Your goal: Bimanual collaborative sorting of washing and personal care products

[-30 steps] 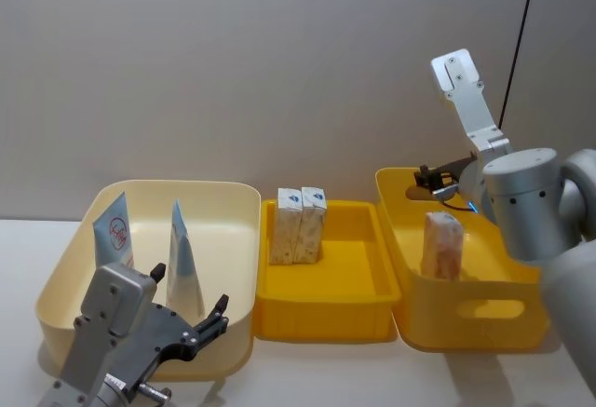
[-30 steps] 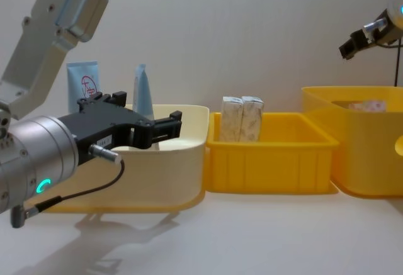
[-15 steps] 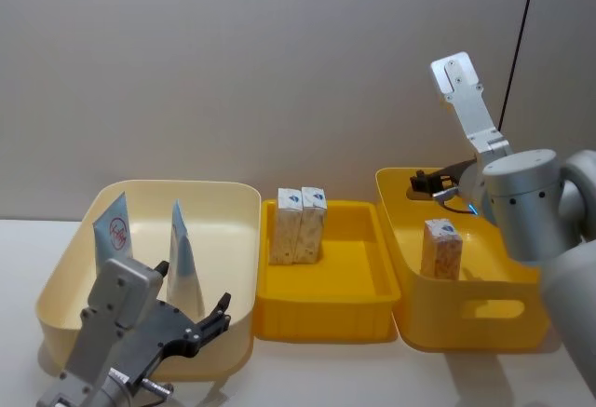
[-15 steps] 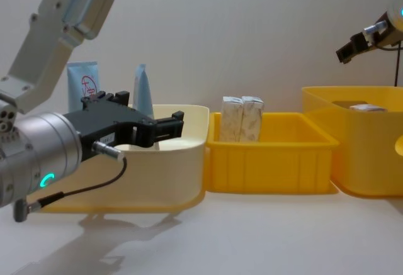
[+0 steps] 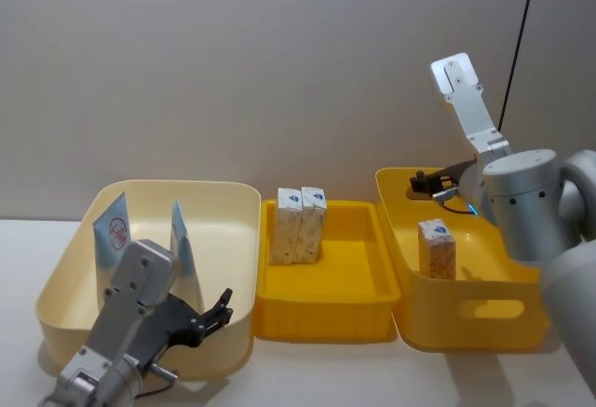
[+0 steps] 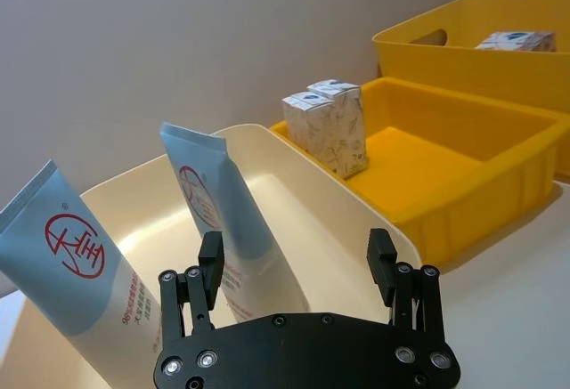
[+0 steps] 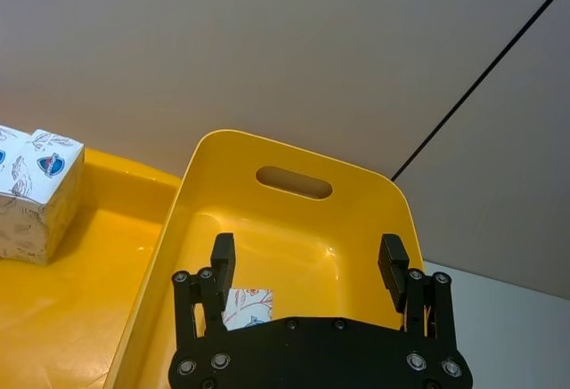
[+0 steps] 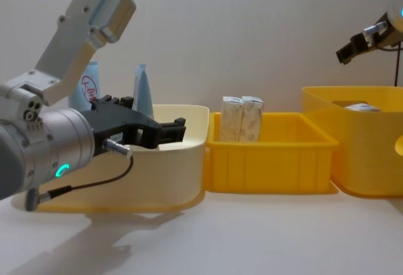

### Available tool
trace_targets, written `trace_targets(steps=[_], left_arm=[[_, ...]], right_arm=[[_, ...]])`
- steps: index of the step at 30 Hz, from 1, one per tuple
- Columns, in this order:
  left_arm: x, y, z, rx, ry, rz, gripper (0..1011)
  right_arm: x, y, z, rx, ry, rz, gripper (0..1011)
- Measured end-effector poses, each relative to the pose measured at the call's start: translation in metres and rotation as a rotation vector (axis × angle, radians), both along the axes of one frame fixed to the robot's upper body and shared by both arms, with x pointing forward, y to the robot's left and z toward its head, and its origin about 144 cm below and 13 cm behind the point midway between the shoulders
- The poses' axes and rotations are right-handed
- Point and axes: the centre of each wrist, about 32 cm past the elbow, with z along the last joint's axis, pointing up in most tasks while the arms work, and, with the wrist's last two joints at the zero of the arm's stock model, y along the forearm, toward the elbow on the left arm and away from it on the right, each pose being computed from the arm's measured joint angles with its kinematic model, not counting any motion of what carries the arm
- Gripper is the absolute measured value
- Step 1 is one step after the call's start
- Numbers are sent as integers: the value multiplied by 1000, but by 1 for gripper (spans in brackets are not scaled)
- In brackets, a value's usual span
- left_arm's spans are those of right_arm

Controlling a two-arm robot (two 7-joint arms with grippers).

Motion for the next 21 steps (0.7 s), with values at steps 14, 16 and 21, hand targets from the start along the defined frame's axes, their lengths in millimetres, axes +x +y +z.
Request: trace_targets(steps=[14, 16, 21], left_arm=[[12, -2, 6, 0, 6, 44, 1003], [14, -2, 6, -8, 9, 50, 1003], [20, -3, 5, -28, 21, 60, 1003]], right_arm=[[0, 0, 0, -1, 0, 0, 1001], [0, 0, 0, -1, 0, 0, 1002], [0, 0, 0, -1, 0, 0, 1001]])
